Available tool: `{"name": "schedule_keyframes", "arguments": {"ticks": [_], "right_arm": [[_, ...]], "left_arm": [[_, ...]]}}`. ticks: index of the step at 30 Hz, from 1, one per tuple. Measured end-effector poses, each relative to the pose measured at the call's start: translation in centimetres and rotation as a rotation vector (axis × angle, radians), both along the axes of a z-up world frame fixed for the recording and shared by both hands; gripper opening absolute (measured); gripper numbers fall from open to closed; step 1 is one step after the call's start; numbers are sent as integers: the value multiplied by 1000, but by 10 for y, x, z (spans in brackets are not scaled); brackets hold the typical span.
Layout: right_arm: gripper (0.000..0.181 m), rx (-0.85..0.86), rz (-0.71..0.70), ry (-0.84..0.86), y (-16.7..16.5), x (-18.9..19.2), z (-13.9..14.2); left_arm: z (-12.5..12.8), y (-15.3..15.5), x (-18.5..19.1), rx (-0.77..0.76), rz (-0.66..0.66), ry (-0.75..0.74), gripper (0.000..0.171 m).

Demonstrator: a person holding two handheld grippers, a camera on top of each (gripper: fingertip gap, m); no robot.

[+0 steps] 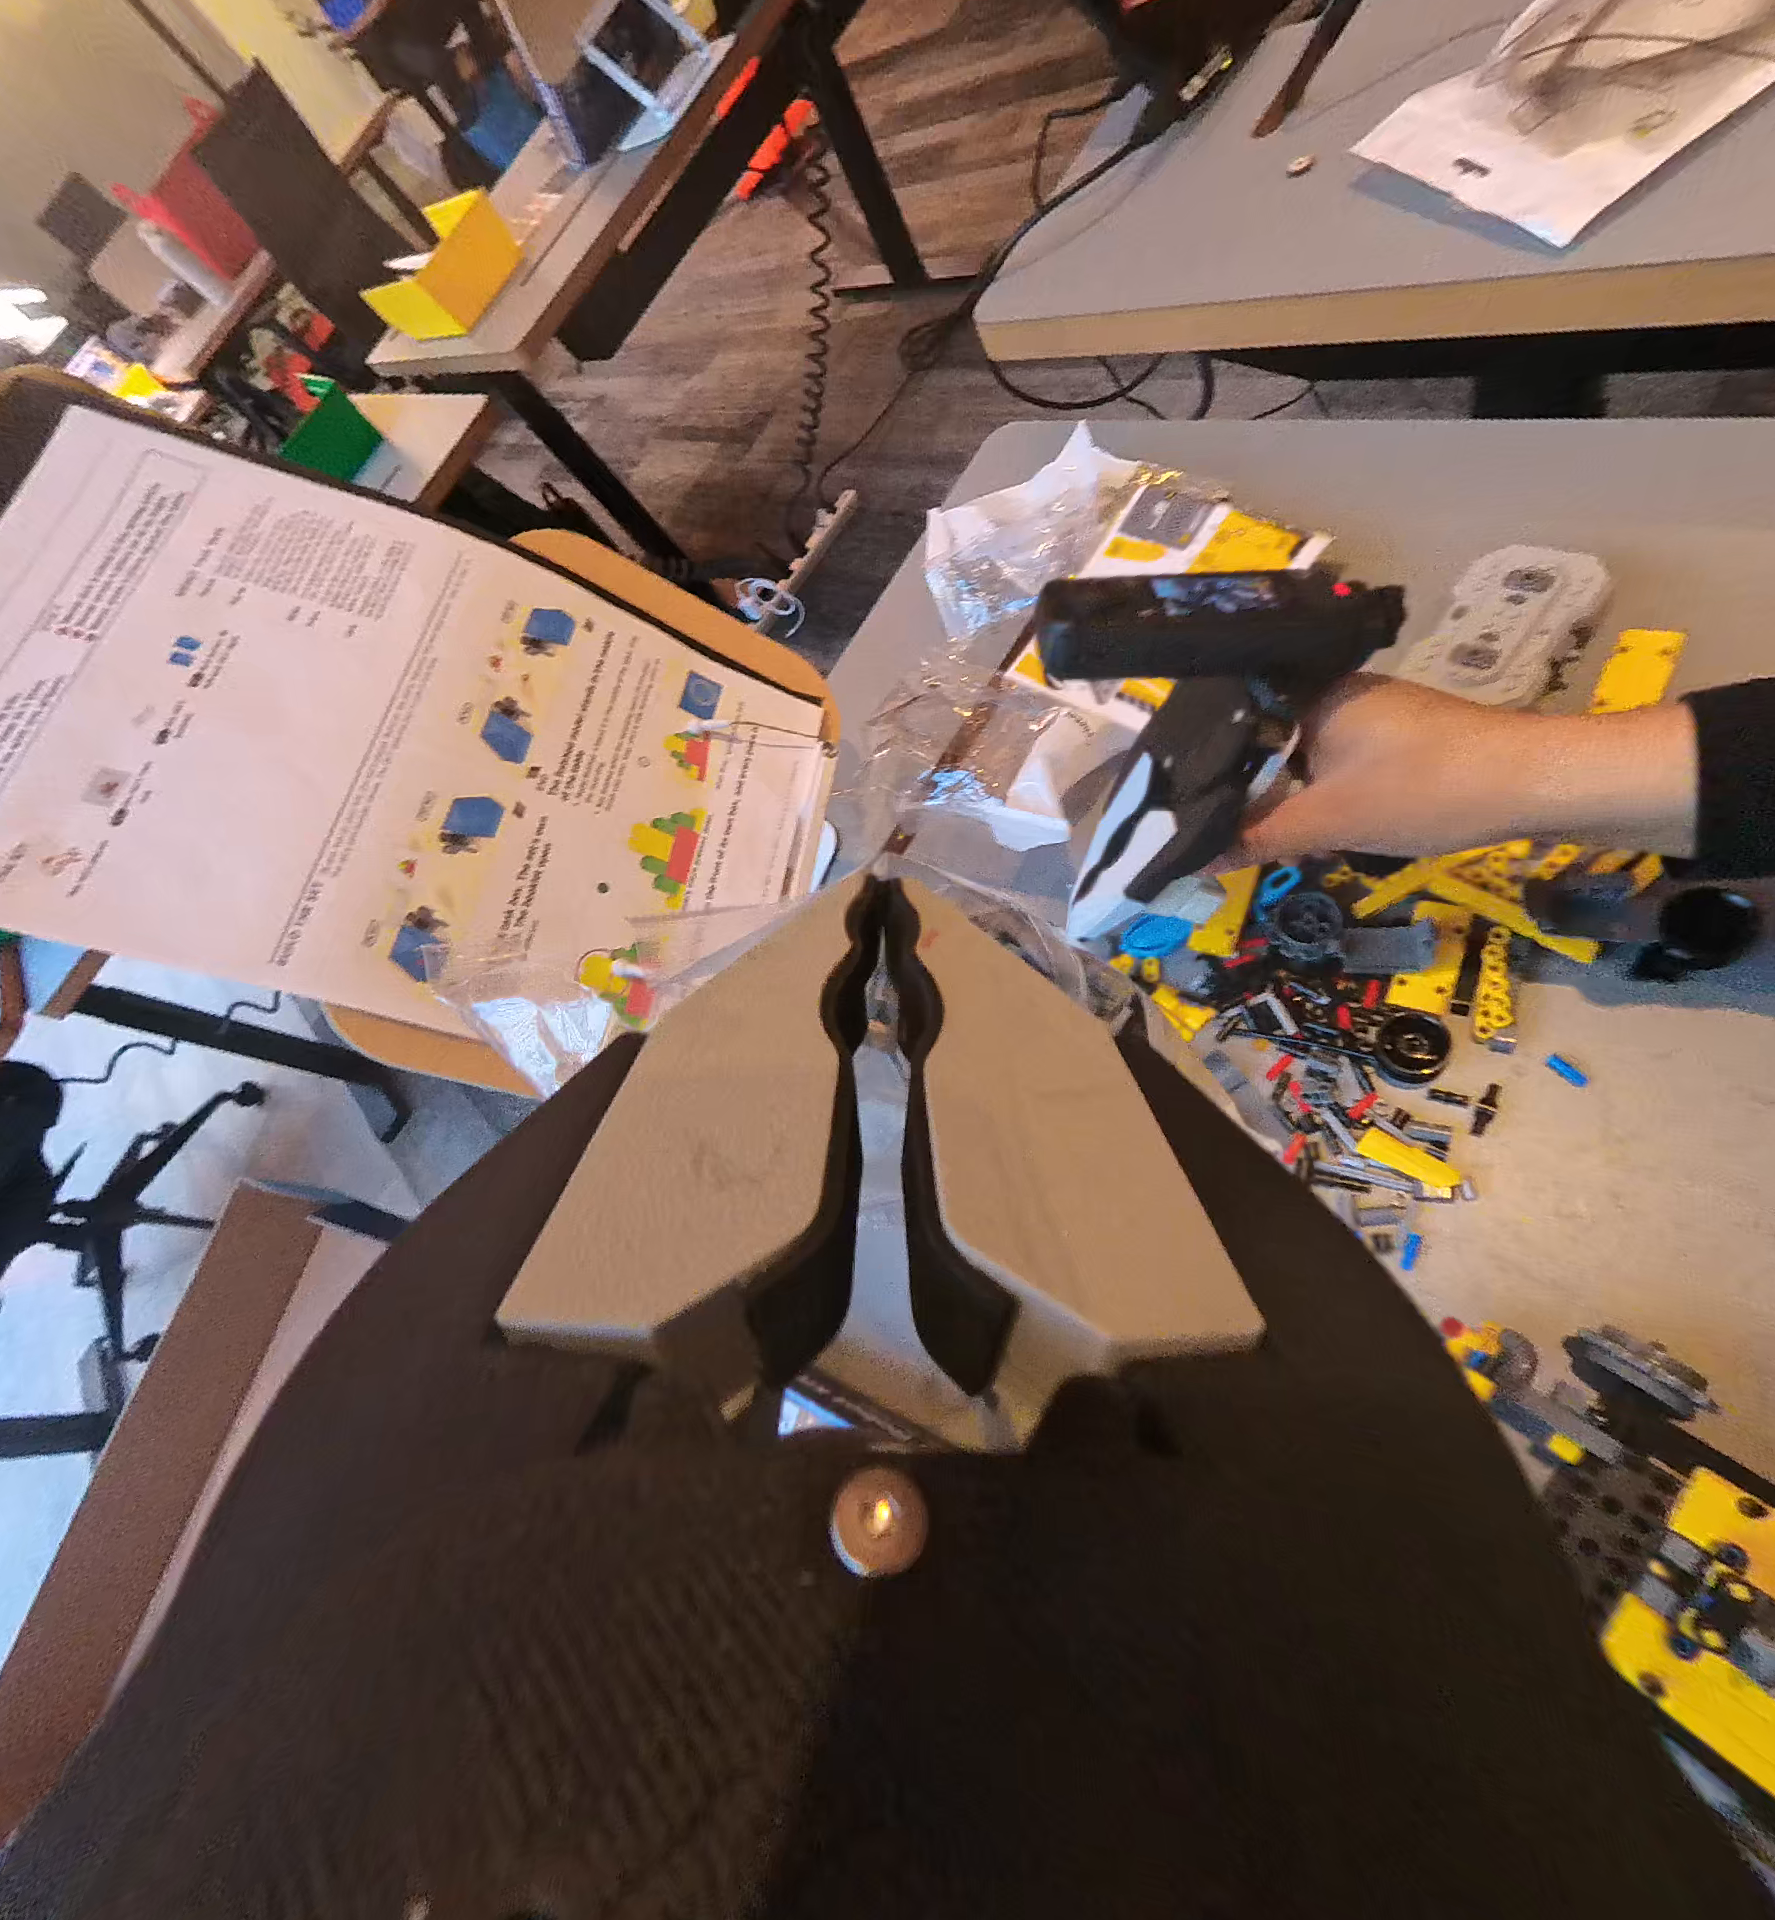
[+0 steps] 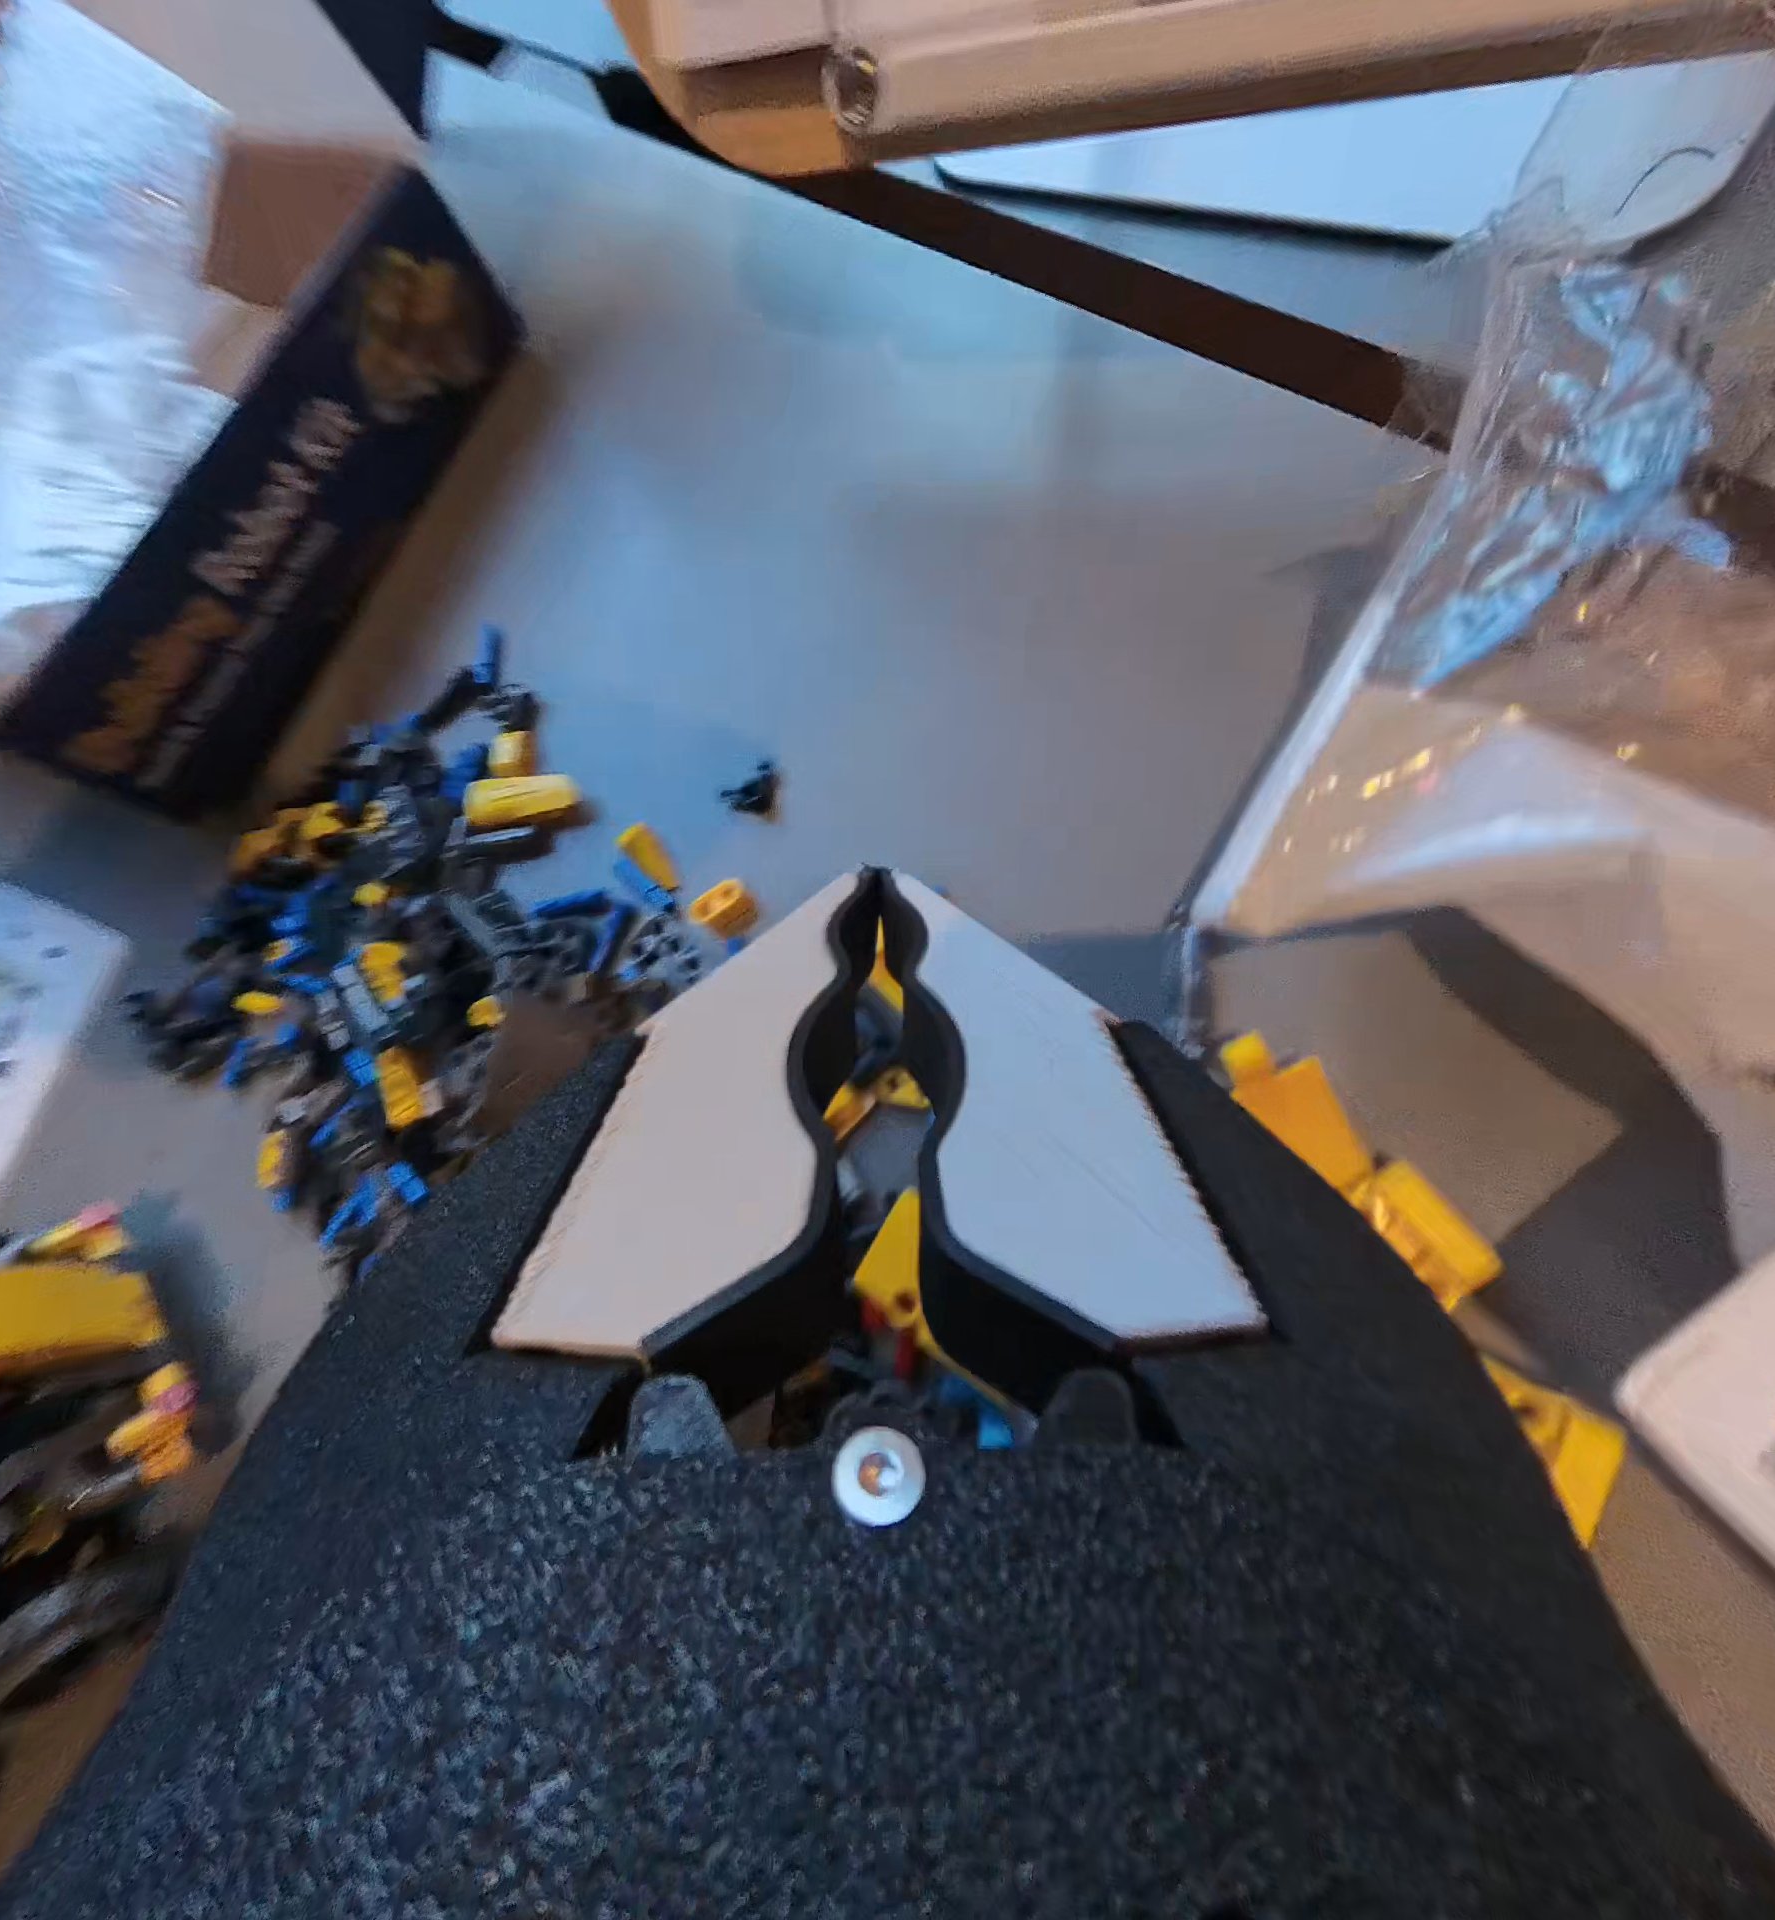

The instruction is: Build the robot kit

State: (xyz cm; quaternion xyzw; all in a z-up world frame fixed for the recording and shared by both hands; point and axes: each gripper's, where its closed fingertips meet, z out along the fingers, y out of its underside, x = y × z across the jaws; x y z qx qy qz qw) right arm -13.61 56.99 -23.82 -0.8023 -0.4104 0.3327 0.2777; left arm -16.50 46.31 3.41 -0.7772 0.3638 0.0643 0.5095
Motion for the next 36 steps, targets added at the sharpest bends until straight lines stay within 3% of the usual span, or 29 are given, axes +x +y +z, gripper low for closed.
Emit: {"name": "schedule_keyframes", "arguments": {"ticks": [6, 10, 15, 18, 21, 23, 25, 29, 36], "right_arm": [[0, -43, 92, -150, 9, -60, -33], [0, -39, 164, -221, 3, -76, -49], [0, -272, 356, -228, -66, -65, -54], [0, -199, 402, -281, -85, -48, -53], [0, -56, 324, -245, -57, -36, -23], [0, 74, 198, -225, -13, -20, 3], [0, 129, 92, -269, 26, 4, 10], [0, 110, 46, -313, 50, 17, -7], [0, 231, 61, -555, 55, 31, -55]], "left_arm": [[-11, -7, -20, 50, 54, 73, 0], [-22, -12, -29, 54, 46, 81, 0], [-35, -14, -38, 40, 16, 34, 0], [-37, -15, -43, 46, 10, 16, 0], [-39, -16, -50, 51, 20, 10, 0], [-41, -20, -56, 51, 28, 9, 0], [-42, -24, -61, 50, 41, 14, 0], [-45, -30, -68, 45, 59, 8, 0], [-53, -38, -69, 29, 62, 29, 0]]}}
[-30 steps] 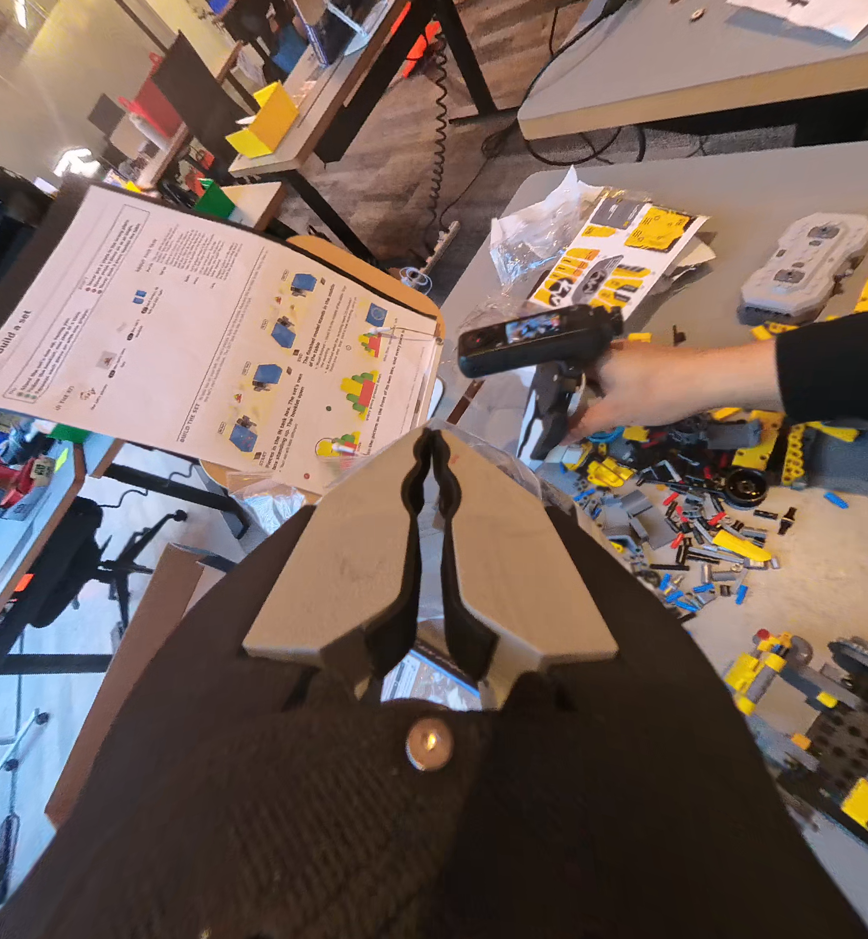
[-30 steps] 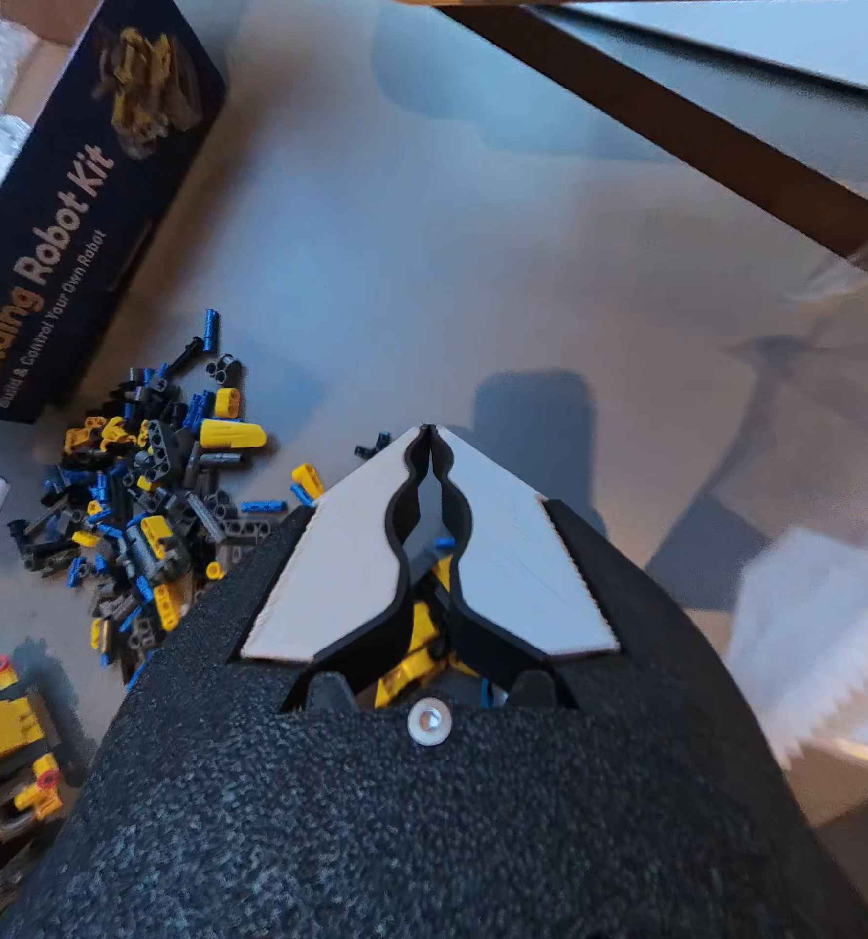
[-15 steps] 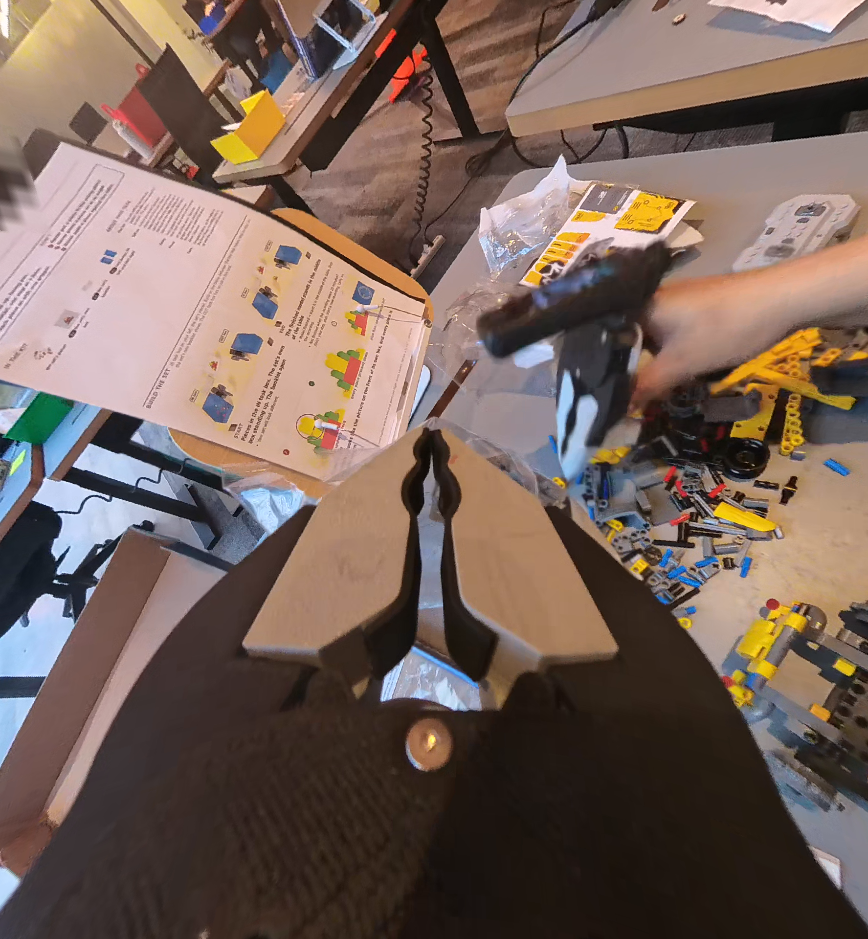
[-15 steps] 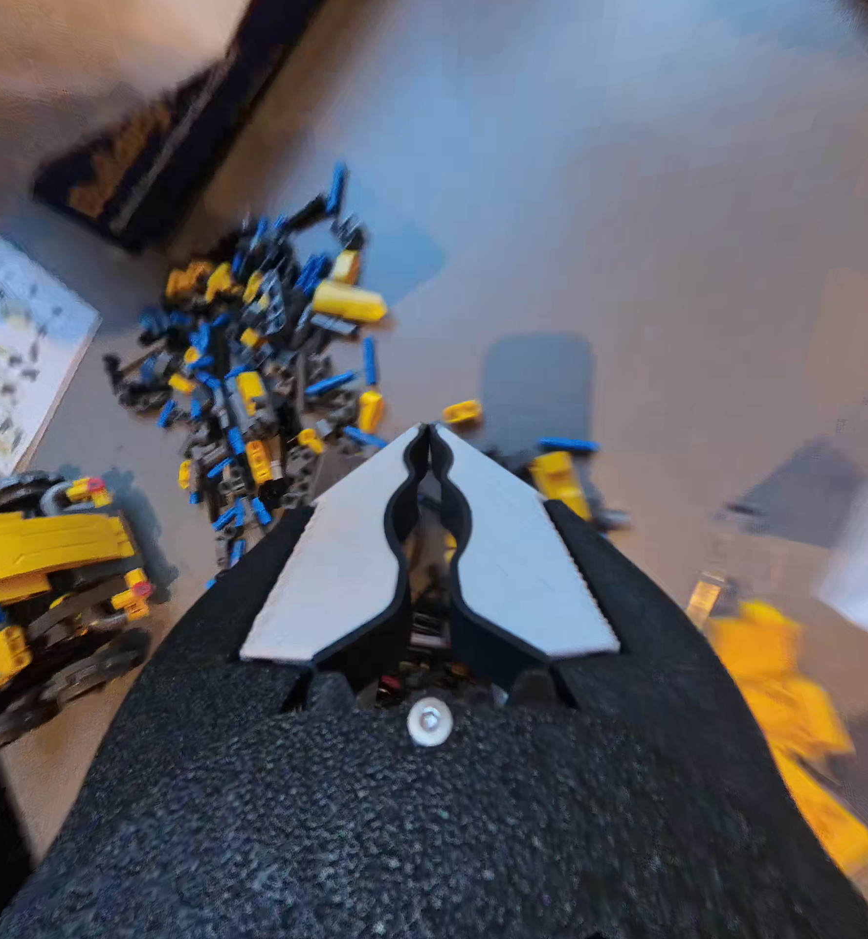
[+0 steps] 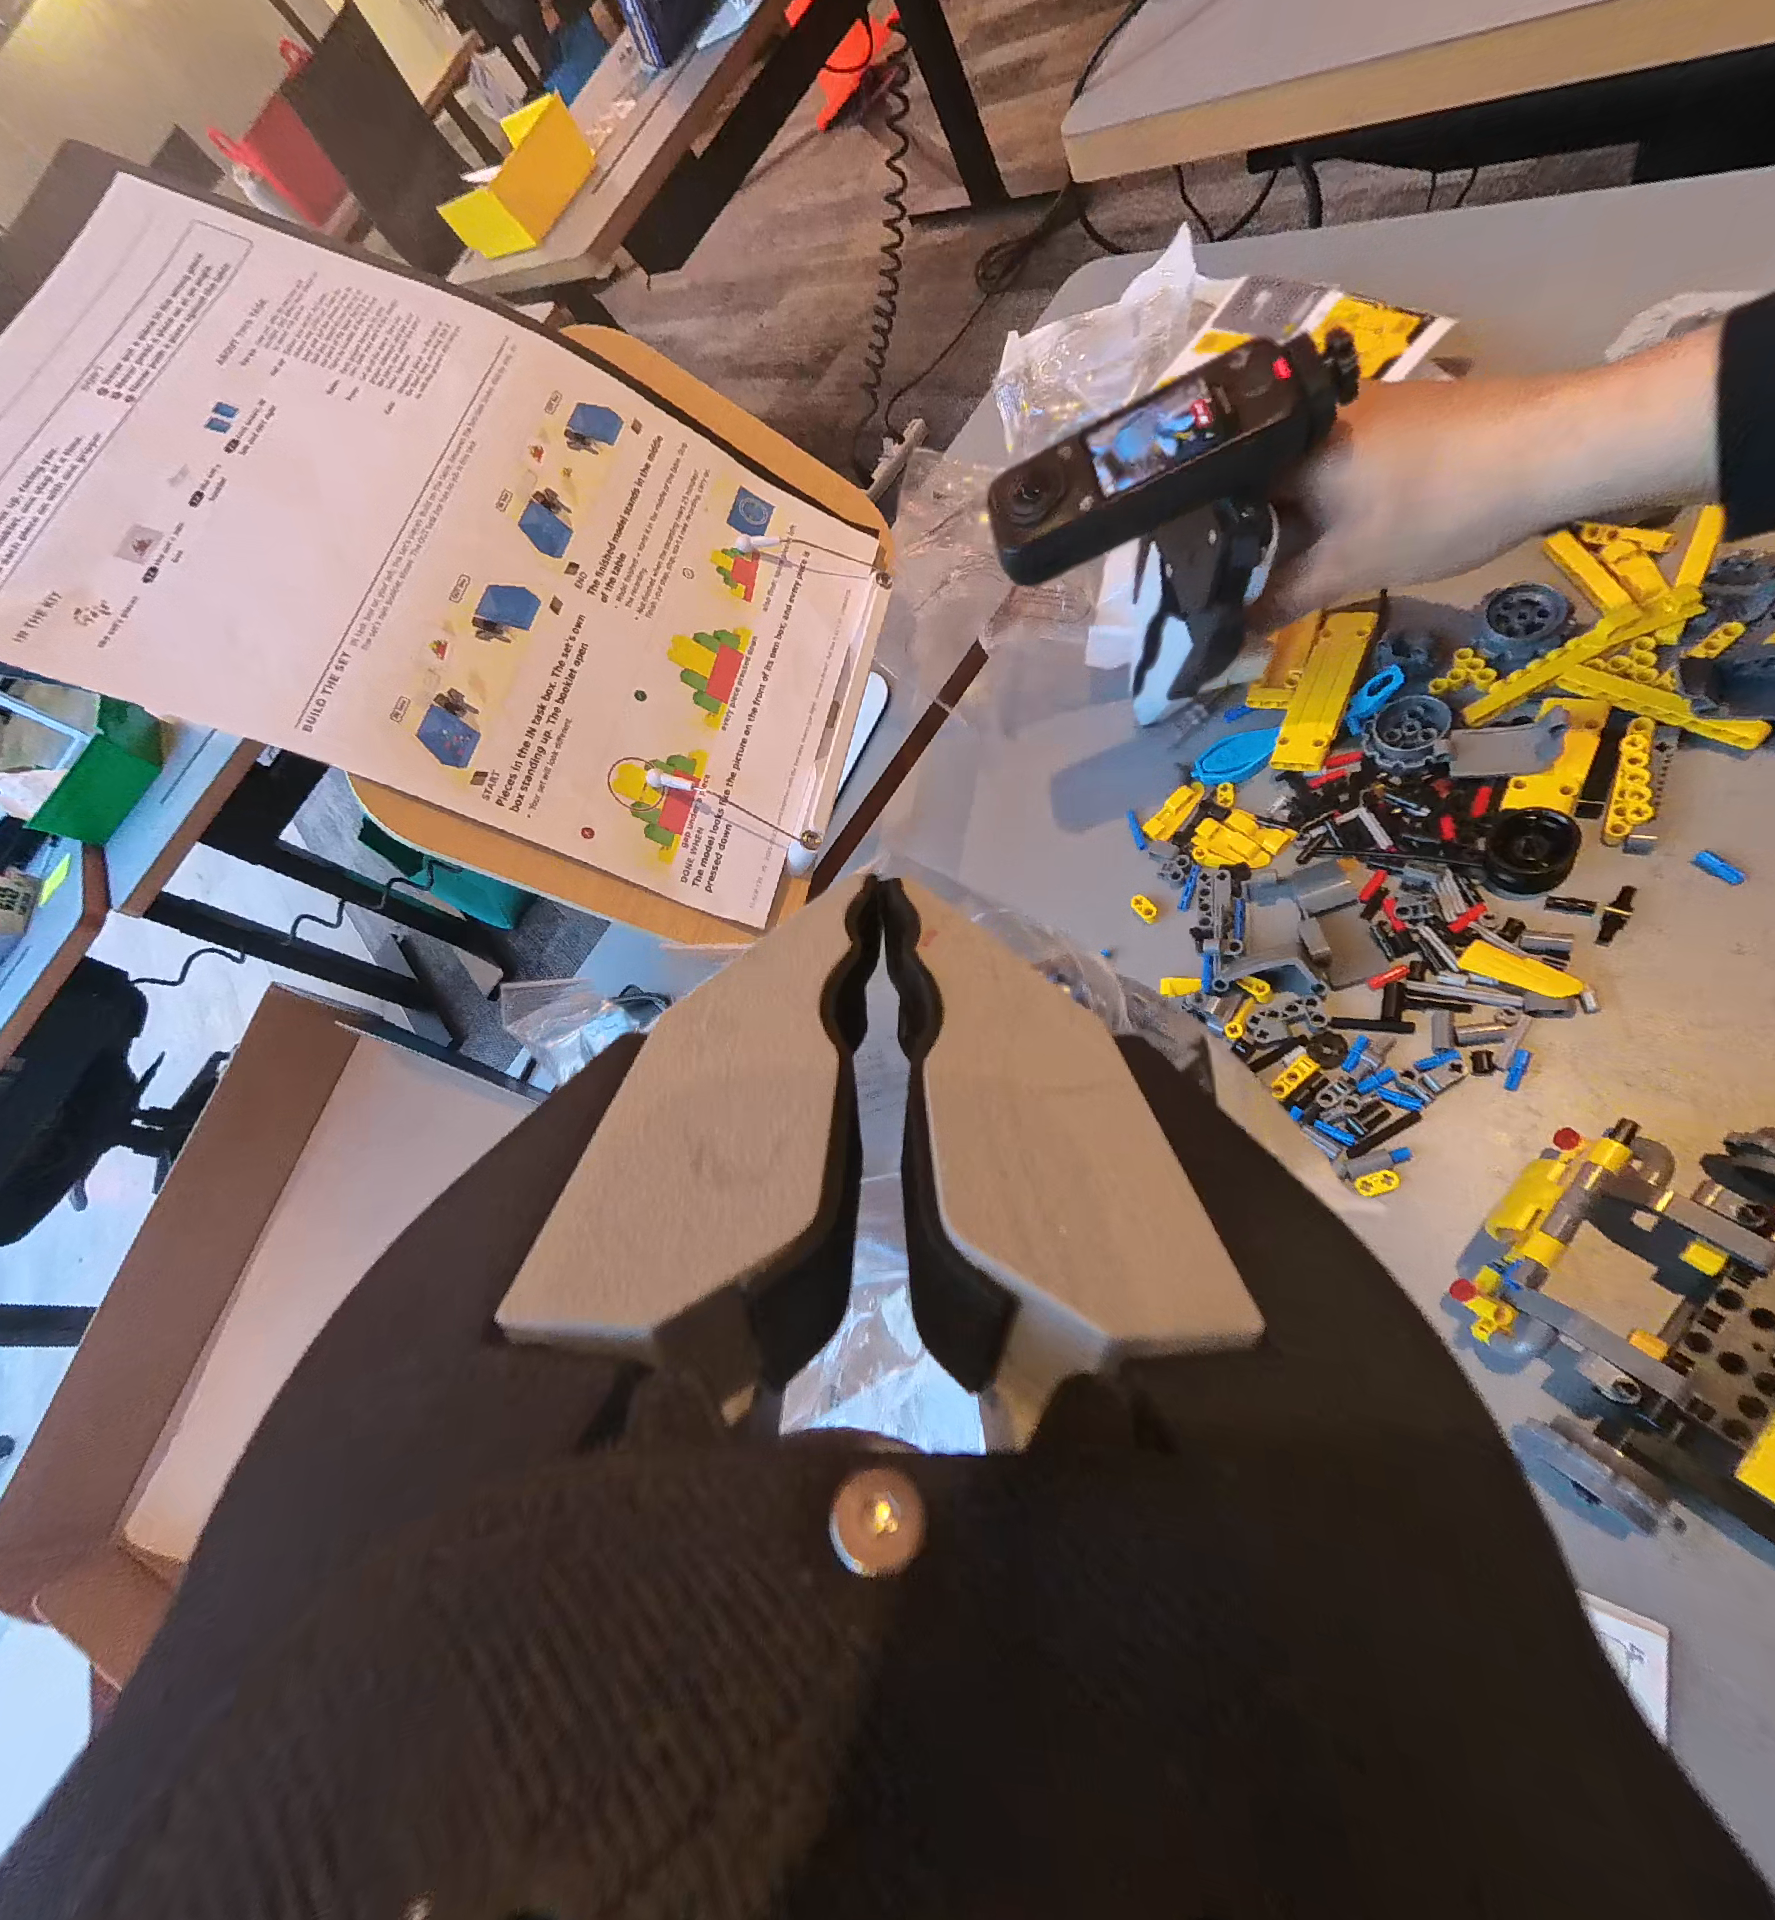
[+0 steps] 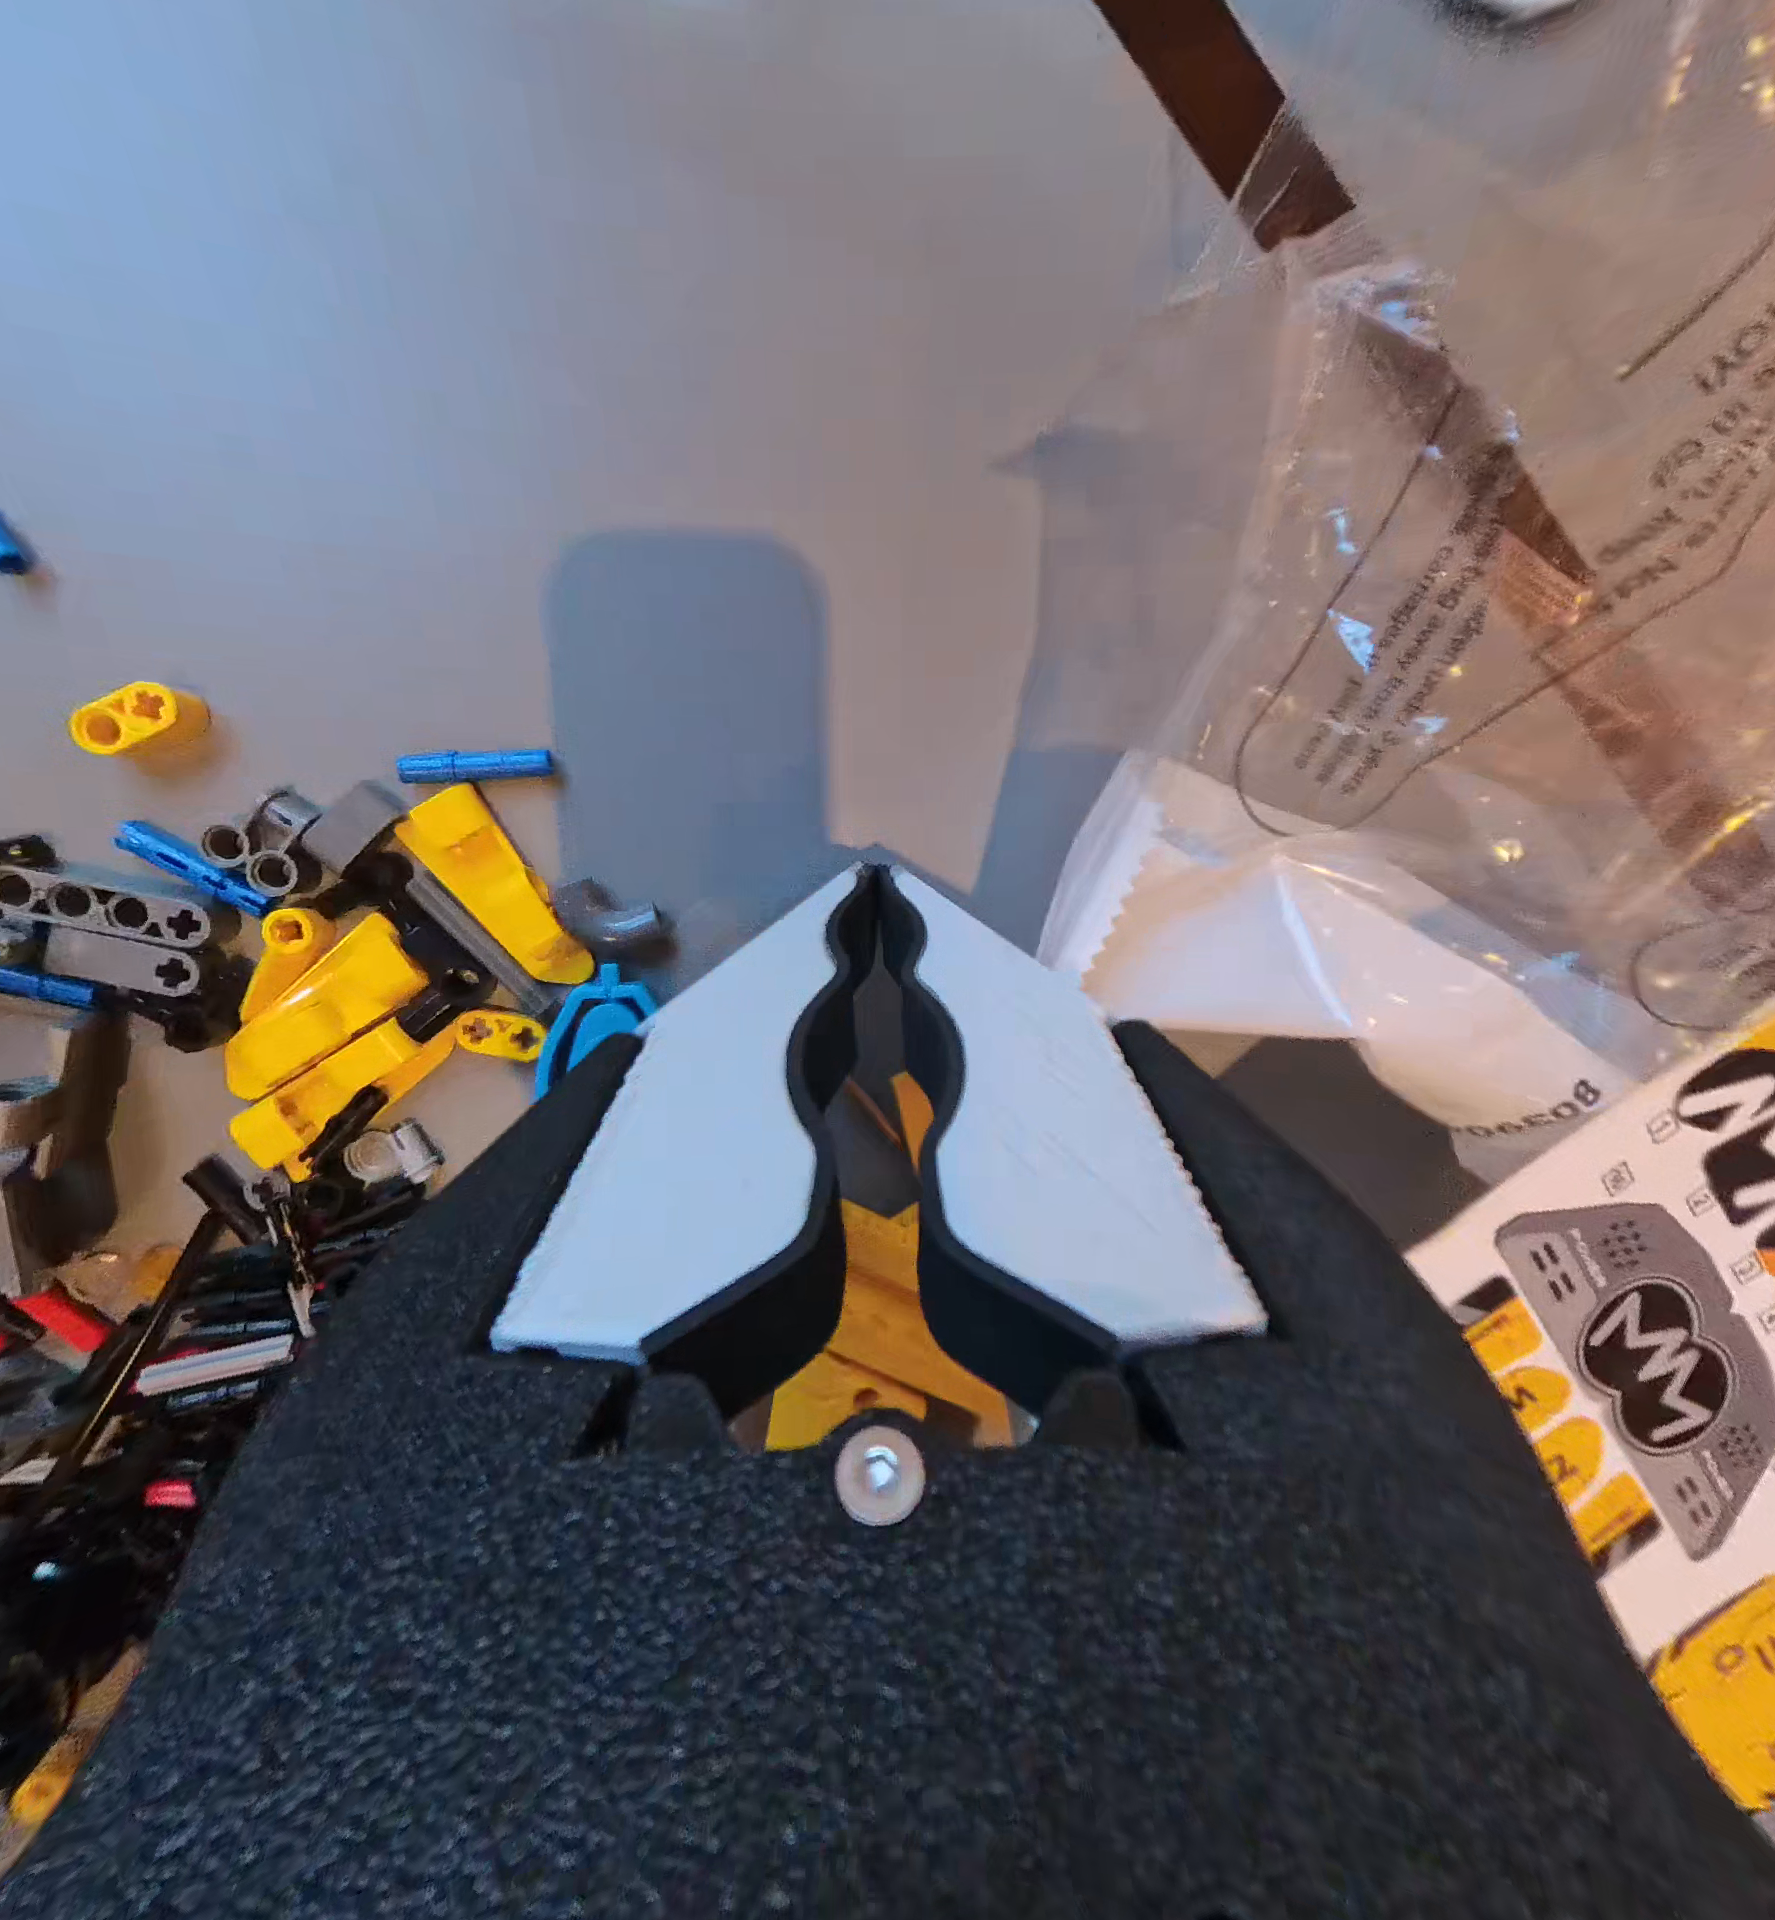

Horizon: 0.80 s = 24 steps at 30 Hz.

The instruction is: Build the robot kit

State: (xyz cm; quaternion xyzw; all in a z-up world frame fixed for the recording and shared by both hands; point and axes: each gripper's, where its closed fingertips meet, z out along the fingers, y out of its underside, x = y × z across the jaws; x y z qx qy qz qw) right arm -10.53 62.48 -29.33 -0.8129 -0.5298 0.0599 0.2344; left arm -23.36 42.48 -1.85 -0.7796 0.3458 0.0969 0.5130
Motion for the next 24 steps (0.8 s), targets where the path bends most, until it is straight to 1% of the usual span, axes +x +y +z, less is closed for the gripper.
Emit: {"name": "schedule_keyframes", "arguments": {"ticks": [4, 6, 8, 10, 12, 14, 17, 19, 20, 21, 24], "right_arm": [[0, -29, -3, 47, -16, 2, -1], [0, -52, 8, 45, -26, 6, 0], [0, -25, 21, 61, -27, 5, 9], [1, -26, 40, 132, -28, -8, 24], [11, -54, 66, 218, -31, -32, 39], [20, -108, 111, 292, -40, -63, 46], [20, -216, 151, 327, -56, -106, 32], [16, -265, 155, 323, -63, -124, 18], [12, -301, 161, 314, -68, -129, 11], [2, -344, 175, 296, -76, -130, 5], [3, -447, 213, 293, -103, -125, 1]], "left_arm": [[2, -3, -1, 8, -5, -7, 0], [2, -3, -1, 10, -6, -10, 0], [0, -4, -2, 8, -7, -12, 0], [-1, -4, -3, 7, -4, -11, 0], [-2, -5, -5, 5, -1, -19, 0], [-3, -6, -7, 1, 2, -26, 0], [-4, -6, -9, -3, 7, -27, 0], [-4, -7, -9, -7, 9, -24, 0], [-4, -7, -9, -8, 9, -20, 0], [-4, -8, -10, -8, 9, -17, 0], [-1, -12, -12, 1, 7, -16, 0]]}}
